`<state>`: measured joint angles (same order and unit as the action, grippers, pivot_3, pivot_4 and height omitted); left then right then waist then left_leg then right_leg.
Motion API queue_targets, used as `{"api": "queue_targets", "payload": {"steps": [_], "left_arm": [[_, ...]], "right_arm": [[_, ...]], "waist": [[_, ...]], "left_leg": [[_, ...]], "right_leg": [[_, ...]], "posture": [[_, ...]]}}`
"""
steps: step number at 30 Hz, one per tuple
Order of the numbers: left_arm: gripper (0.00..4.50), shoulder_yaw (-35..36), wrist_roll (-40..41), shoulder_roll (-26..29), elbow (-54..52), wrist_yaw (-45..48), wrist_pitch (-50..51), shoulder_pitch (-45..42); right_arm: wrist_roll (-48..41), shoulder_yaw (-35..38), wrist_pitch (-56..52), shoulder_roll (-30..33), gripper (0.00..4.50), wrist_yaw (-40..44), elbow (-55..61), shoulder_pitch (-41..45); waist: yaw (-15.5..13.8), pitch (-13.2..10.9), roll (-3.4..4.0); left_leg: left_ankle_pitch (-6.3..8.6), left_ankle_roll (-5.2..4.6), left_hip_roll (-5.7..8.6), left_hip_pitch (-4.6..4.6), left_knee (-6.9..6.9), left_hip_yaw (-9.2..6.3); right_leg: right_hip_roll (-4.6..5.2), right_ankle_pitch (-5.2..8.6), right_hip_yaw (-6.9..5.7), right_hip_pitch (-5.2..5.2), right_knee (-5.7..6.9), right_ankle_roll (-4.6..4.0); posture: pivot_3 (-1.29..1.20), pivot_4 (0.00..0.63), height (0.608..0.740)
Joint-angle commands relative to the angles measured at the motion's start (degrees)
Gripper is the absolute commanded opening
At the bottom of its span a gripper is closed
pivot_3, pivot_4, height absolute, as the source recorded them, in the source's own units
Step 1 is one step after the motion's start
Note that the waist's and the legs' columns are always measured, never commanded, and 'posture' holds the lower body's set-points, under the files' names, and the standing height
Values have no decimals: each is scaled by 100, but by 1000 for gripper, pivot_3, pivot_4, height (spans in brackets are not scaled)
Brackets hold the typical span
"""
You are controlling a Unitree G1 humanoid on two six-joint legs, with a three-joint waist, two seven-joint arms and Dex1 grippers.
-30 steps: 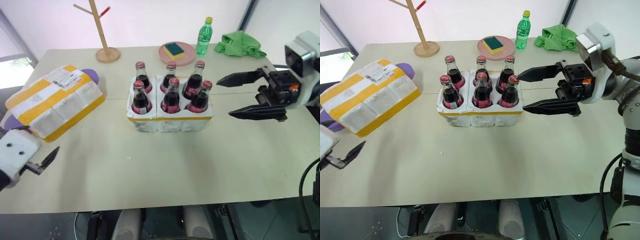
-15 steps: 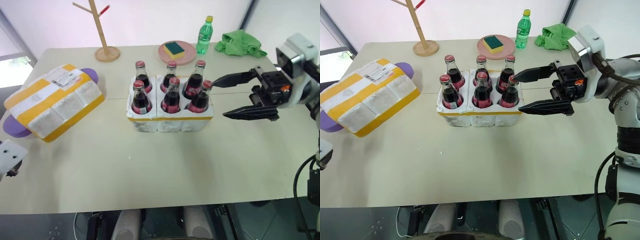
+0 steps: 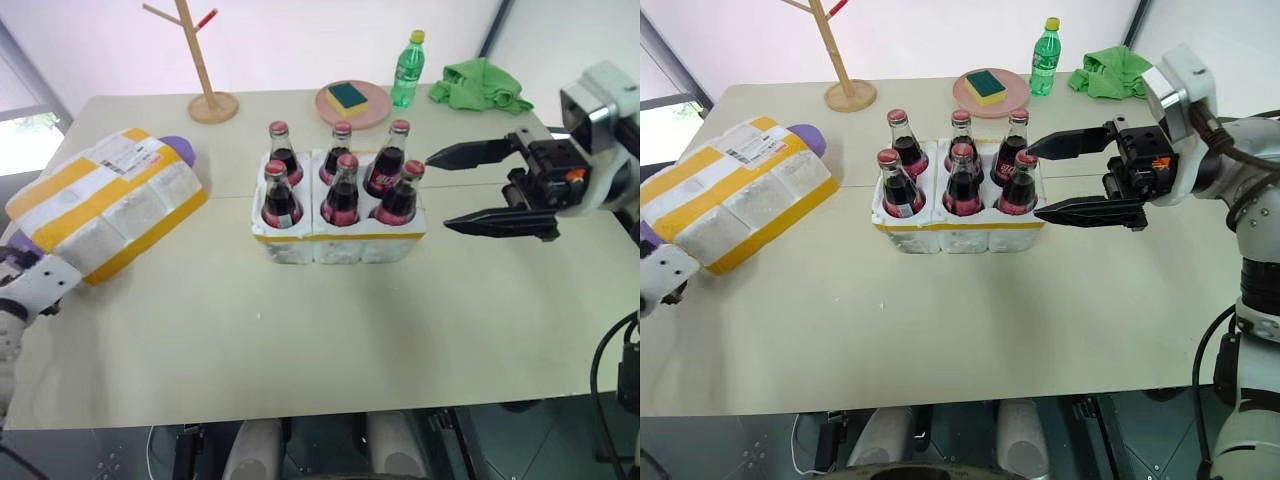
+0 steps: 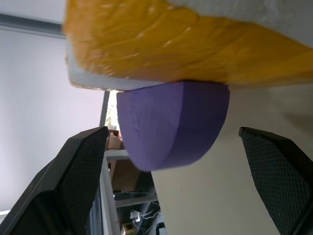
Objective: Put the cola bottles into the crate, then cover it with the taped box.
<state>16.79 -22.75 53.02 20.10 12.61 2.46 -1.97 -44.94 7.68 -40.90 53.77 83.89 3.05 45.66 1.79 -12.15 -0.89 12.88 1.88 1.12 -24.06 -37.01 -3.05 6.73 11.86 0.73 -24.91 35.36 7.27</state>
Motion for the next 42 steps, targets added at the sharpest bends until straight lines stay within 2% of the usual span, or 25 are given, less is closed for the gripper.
{"api": "queue_targets", "payload": {"steps": [1, 9, 10, 11, 12, 13, 16, 17, 18, 24, 30, 37, 42], "left_arm": [[4500, -330, -194, 172, 507, -251, -155, -524], [4500, -887, -301, 150, 1288, -564, -296, -1168], [3973, -895, -285, 151, 1311, -592, -297, -1180], [3737, -911, -271, 157, 1327, -602, -305, -1188], [3108, -924, -252, 161, 1331, -606, -330, -1189], [2741, -934, -245, 168, 1344, -628, -353, -1202], [1268, -897, -197, 188, 1325, -697, -325, -1214], [845, -894, -191, 202, 1320, -715, -310, -1218], [636, -888, -176, 226, 1315, -718, -297, -1224], [601, -694, -34, 517, 990, -614, -263, -1195], [601, -367, 275, 1103, 223, -111, -364, -1370], [601, -711, 480, 1475, -368, 718, -643, -2559], [601, -1164, 580, 1189, -995, 1359, -626, -3725]], "right_arm": [[-170, 217, -2, 28, 4465, -86, 217, 60], [-192, 265, 24, 94, 4465, -159, 271, -62], [-194, 273, 24, 95, 4500, -171, 274, -69], [-209, 292, 14, 101, 4500, -184, 288, -86], [-228, 313, -4, 107, 4500, -199, 307, -108], [-237, 319, -14, 106, 4500, -213, 319, -118], [-244, 324, -23, 110, 4500, -244, 341, -147], [-248, 327, -26, 112, 4500, -251, 336, -149], [-241, 331, -24, 120, 4500, -261, 320, -159], [28, 361, 140, 297, 4500, -268, 32, -354], [240, 541, 270, 599, 4500, -234, -385, -577], [518, 665, 527, 717, 4500, -256, -904, -918], [677, 767, 675, 753, 4500, -269, -1277, -1123]], "waist": [[-41, 0, -1], [-103, 1, -2], [-103, 1, -2], [-102, 1, -2], [-103, 1, -2], [-104, 2, -2], [-102, 2, -1], [-101, 3, 1], [-100, 3, 2], [-102, 5, -2], [-106, 4, -2], [-111, 5, -3], [-103, 4, -4]], "left_leg": [[0, 0, 0, 0, -1, 0], [-1, 0, 1, 1, -3, 2], [-1, 0, 1, 1, -5, 1], [-1, 0, 1, 2, -6, 1], [-1, 1, 0, 2, -7, 1], [-1, 1, 1, 2, -7, 1], [-1, 1, 1, 3, -7, 1], [-1, 1, 1, 3, -7, 2], [-1, 1, 1, 4, -7, 3], [-1, 1, 1, 4, -6, 3], [-1, 1, 1, 0, -6, 2], [-2, 1, 2, 0, -8, 4], [-3, -1, 4, -1, -9, 6]], "right_leg": [[-1, -1, 0, 0, 1, 1], [-2, -11, 0, 1, 5, 20], [-2, -11, 0, 1, 7, 20], [-2, -12, 0, 1, 8, 20], [-2, -12, 0, 1, 9, 20], [-1, -12, 0, 2, 9, 20], [-1, -12, 1, 2, 9, 20], [-1, -12, 1, 2, 9, 20], [-1, -12, 2, 3, 9, 20], [-1, -12, 1, 3, 8, 20], [-1, -11, 1, 1, 7, 20], [-1, -11, 0, 8, -1, 20], [-3, -12, 0, 9, 2, 23]], "posture": [[0, 150, 740], [0, 150, 740], [0, 150, 740], [0, 150, 740], [0, 150, 740], [0, 150, 740], [0, 150, 740], [0, 150, 740], [0, 150, 740], [0, 150, 740], [0, 150, 740], [0, 150, 740], [0, 150, 740]]}}
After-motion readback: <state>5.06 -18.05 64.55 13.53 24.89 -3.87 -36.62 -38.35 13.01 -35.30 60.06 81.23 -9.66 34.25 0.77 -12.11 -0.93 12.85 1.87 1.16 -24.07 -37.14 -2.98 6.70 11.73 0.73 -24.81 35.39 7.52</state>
